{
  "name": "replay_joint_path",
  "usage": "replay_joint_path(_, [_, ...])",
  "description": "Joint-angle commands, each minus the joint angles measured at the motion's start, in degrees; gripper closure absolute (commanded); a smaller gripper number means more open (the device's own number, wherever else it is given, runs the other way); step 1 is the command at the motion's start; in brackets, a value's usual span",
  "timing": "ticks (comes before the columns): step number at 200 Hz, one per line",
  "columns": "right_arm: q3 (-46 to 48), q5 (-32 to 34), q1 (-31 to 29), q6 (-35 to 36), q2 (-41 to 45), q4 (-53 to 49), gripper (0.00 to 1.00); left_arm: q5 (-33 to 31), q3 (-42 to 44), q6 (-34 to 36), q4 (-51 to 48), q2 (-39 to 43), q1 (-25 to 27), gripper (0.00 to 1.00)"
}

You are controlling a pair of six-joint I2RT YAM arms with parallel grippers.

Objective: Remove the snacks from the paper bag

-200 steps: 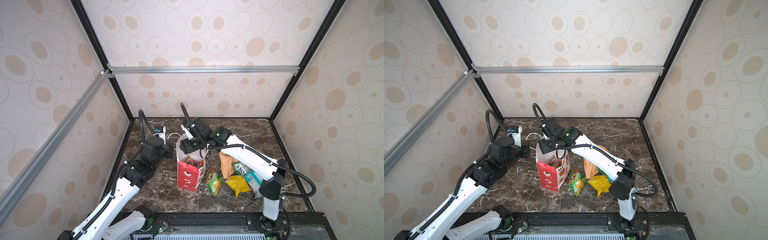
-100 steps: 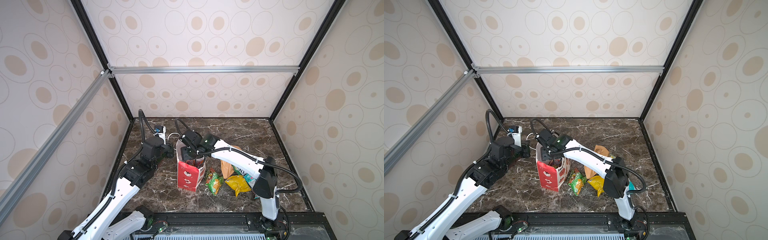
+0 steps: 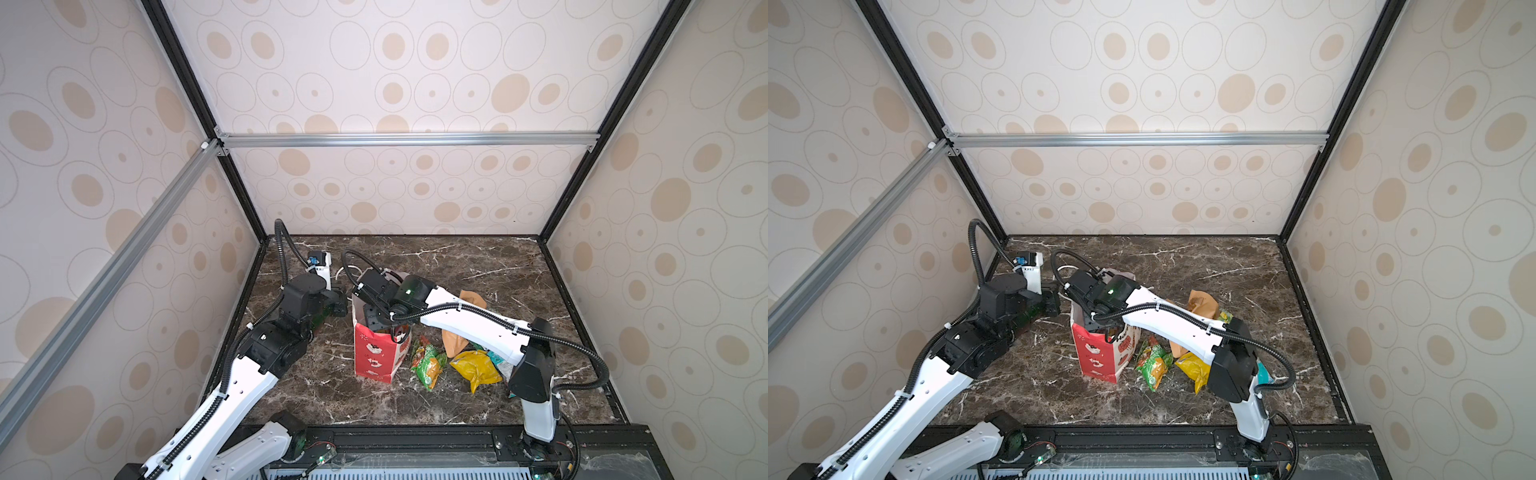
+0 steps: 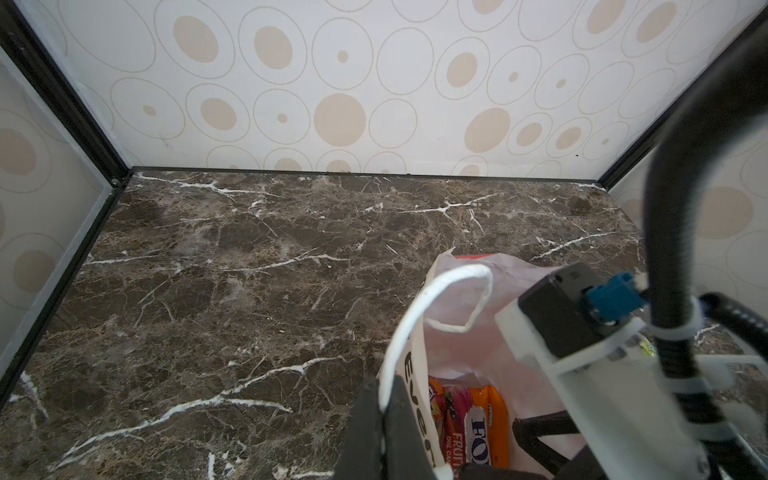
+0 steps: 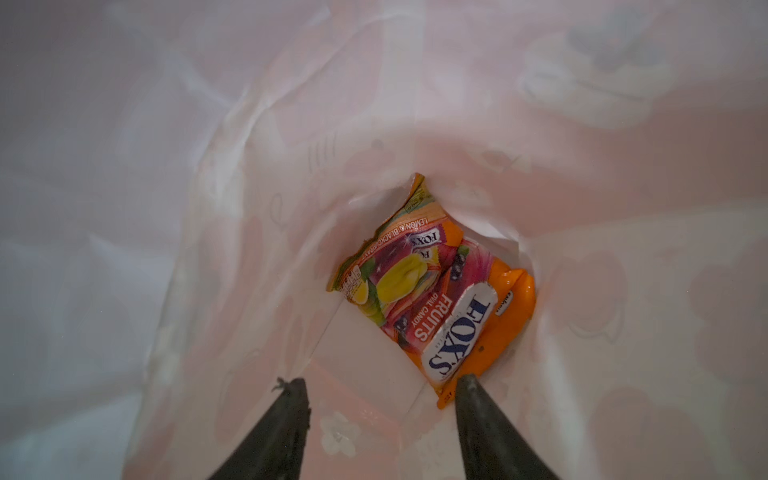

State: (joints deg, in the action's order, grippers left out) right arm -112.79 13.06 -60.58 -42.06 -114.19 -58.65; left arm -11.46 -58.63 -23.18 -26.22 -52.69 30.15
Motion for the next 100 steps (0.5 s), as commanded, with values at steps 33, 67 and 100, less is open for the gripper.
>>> replay_joint_path(33, [0.73, -8.3, -0.05, -1.25, -4.25, -3.04, 0.43, 0.74, -1.21, -1.33, 0.75, 0.54, -0.62, 1.0])
replay_joint_path(67, [4.0, -4.16, 0.18, -3.21, -4.14, -2.66, 0.39, 0.79, -0.52, -1.69, 1.46, 0.82, -0.63, 1.0])
replay_joint_path(100, [6.31, -4.56, 2.0, -4.4, -3.55, -1.76, 0.34, 0.3, -0.85, -1.47, 1.69, 0.69, -0.65, 1.0])
